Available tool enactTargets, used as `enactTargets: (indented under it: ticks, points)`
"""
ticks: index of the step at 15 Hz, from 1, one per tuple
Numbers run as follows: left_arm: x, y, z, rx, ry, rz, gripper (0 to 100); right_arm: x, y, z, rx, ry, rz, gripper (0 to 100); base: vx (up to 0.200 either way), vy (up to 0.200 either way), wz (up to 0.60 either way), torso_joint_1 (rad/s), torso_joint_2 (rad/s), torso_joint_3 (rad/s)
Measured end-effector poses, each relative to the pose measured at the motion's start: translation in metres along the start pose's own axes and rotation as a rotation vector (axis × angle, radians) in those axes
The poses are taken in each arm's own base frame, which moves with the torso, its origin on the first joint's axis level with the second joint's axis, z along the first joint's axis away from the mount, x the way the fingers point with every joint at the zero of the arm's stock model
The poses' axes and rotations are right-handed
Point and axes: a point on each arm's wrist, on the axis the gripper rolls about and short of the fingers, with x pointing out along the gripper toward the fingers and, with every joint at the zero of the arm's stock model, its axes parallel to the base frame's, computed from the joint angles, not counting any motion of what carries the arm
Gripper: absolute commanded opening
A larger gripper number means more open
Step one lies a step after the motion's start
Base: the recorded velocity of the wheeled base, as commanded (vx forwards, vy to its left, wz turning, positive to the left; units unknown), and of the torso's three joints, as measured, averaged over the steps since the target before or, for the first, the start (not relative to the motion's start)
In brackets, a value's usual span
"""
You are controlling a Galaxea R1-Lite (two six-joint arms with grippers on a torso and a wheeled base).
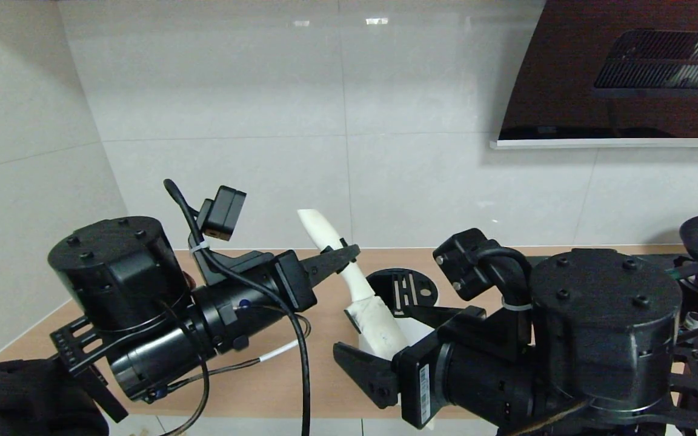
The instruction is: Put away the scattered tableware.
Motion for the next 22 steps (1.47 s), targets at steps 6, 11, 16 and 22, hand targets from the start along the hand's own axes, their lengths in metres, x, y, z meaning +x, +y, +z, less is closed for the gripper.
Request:
enactTargets:
  ticks: [6,11,16,22]
  points:
    - [0.007,-0.027,0.063,0.020,-0.088,0.104,0,-0.020,-0.038,0.035,0.025,-0.124,-0.118,100,0.000,0.000,0.00,0.000,0.00,0.000]
    - [0.036,-0.050,0.112,0.169,-0.325,0.344,0,-0.034,-0.054,0.053,0.013,-0.195,-0.171,100,0.000,0.000,0.00,0.000,0.00,0.000]
    - [0.062,-0.059,0.065,0.310,-0.292,0.376,0,-0.034,-0.061,0.051,0.005,-0.166,-0.201,100,0.000,0.000,0.00,0.000,0.00,0.000]
    - [0.070,-0.045,0.038,0.426,-0.259,0.443,0,-0.027,-0.062,0.045,0.003,-0.141,-0.207,100,0.000,0.000,0.00,0.000,0.00,0.000]
